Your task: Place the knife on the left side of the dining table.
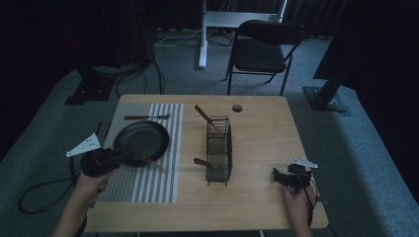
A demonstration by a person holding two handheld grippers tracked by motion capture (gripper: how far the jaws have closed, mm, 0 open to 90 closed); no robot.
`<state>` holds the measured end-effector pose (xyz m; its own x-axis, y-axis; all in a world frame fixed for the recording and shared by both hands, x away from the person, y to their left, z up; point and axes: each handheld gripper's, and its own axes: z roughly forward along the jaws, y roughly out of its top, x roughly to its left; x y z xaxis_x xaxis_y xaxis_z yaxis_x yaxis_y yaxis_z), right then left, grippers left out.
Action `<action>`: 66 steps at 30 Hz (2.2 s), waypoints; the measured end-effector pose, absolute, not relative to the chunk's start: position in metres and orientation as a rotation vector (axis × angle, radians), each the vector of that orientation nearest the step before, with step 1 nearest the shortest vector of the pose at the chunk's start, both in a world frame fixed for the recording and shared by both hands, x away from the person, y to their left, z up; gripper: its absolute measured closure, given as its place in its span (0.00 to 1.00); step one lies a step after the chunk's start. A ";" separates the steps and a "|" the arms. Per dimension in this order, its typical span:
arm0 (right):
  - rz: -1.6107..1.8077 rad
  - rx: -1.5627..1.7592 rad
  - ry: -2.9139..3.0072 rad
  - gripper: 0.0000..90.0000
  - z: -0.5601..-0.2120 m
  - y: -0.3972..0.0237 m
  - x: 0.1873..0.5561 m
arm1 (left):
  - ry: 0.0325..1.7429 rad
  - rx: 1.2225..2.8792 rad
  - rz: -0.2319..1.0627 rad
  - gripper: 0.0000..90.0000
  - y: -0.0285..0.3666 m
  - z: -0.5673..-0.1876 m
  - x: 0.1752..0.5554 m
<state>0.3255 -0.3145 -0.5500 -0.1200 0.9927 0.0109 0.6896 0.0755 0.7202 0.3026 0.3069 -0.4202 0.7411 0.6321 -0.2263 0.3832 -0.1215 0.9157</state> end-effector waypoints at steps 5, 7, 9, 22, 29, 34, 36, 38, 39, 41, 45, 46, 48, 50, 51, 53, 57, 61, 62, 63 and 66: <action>0.804 1.661 1.865 0.13 -0.550 -0.314 0.326 | 0.823 1.733 0.243 0.84 0.311 -0.429 0.301; 0.804 1.661 1.865 0.13 -0.550 -0.314 0.326 | 0.832 1.723 0.238 0.84 0.314 -0.431 0.299; 0.804 1.661 1.866 0.13 -0.550 -0.314 0.326 | 0.846 1.716 0.230 0.84 0.318 -0.434 0.298; 0.804 1.664 1.865 0.13 -0.550 -0.314 0.325 | 1.112 1.614 0.165 0.84 0.364 -0.476 0.285; 0.804 1.664 1.865 0.13 -0.550 -0.314 0.325 | 1.260 1.563 0.102 0.77 0.381 -0.509 0.284; 0.804 1.664 1.865 0.13 -0.550 -0.314 0.325 | 1.353 1.556 0.079 0.71 0.385 -0.527 0.288; 0.804 1.664 1.865 0.13 -0.550 -0.314 0.325 | 1.404 1.582 0.110 0.67 0.383 -0.535 0.290; 0.804 1.664 1.865 0.13 -0.550 -0.314 0.325 | 1.421 1.587 0.119 0.63 0.382 -0.537 0.291; 0.804 1.664 1.865 0.13 -0.550 -0.314 0.325 | 1.443 1.596 0.139 0.61 0.380 -0.539 0.294; 0.804 1.664 1.865 0.13 -0.550 -0.314 0.325 | 1.456 1.602 0.146 0.60 0.379 -0.540 0.295; 0.804 1.664 1.865 0.13 -0.550 -0.314 0.325 | 1.467 1.649 0.220 0.53 0.374 -0.540 0.297; 0.804 1.664 1.865 0.13 -0.550 -0.314 0.325 | 1.471 1.661 0.237 0.52 0.372 -0.540 0.297; 0.804 1.663 1.865 0.13 -0.550 -0.314 0.325 | 1.468 1.682 0.265 0.45 0.371 -0.540 0.297; 0.804 1.664 1.865 0.13 -0.550 -0.314 0.325 | 1.475 1.704 0.303 0.37 0.367 -0.540 0.297; 0.804 1.664 1.865 0.13 -0.550 -0.314 0.325 | 1.480 1.712 0.319 0.31 0.366 -0.540 0.297; 0.804 1.663 1.865 0.13 -0.550 -0.314 0.325 | 1.484 1.714 0.342 0.27 0.365 -0.540 0.296; 0.804 1.664 1.865 0.13 -0.550 -0.314 0.325 | 1.515 1.713 0.419 0.17 0.363 -0.539 0.293; 0.804 1.664 1.865 0.13 -0.550 -0.314 0.325 | 1.530 1.754 0.502 0.07 0.356 -0.537 0.287; 0.804 1.664 1.865 0.13 -0.550 -0.314 0.325 | 1.548 1.759 0.514 0.00 0.354 -0.536 0.286; 0.804 1.664 1.865 0.13 -0.550 -0.314 0.325 | 1.551 1.760 0.538 0.00 0.353 -0.535 0.284; 0.804 1.664 1.865 0.13 -0.550 -0.314 0.325 | 1.572 1.763 0.582 0.00 0.349 -0.533 0.278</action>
